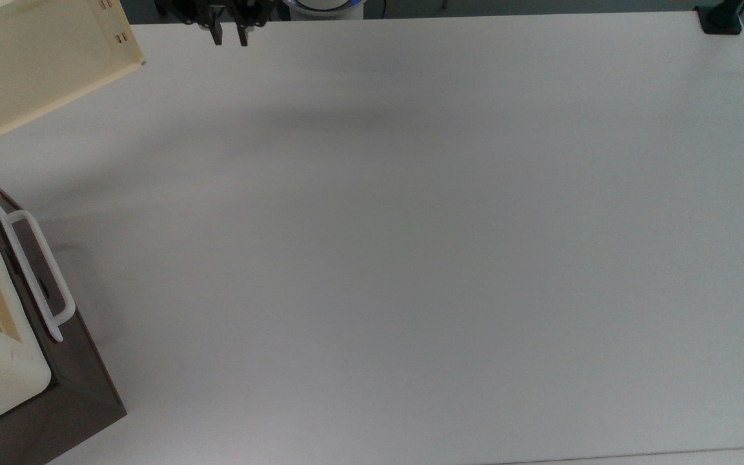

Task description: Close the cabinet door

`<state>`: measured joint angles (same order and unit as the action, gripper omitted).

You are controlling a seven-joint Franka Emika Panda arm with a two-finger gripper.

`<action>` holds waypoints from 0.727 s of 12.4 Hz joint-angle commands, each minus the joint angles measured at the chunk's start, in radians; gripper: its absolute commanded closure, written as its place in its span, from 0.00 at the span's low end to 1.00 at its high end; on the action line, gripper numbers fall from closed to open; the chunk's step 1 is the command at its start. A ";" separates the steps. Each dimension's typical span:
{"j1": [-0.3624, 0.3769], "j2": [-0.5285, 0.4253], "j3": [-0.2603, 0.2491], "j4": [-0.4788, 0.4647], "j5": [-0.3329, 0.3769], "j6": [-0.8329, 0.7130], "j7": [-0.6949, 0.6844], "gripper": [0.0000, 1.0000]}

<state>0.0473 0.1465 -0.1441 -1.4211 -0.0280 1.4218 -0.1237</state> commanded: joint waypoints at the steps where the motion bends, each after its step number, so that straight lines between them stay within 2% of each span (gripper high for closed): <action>1: -0.076 -0.033 -0.008 -0.012 0.008 -0.060 -0.225 0.80; 3: -0.124 -0.051 -0.008 -0.010 0.007 -0.130 -0.368 0.84; 5: -0.141 -0.080 -0.008 0.004 0.008 -0.219 -0.459 0.87; 9: -0.144 -0.099 -0.006 0.031 0.008 -0.294 -0.505 0.88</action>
<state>-0.1003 0.0628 -0.1479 -1.4106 -0.0281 1.1735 -0.5901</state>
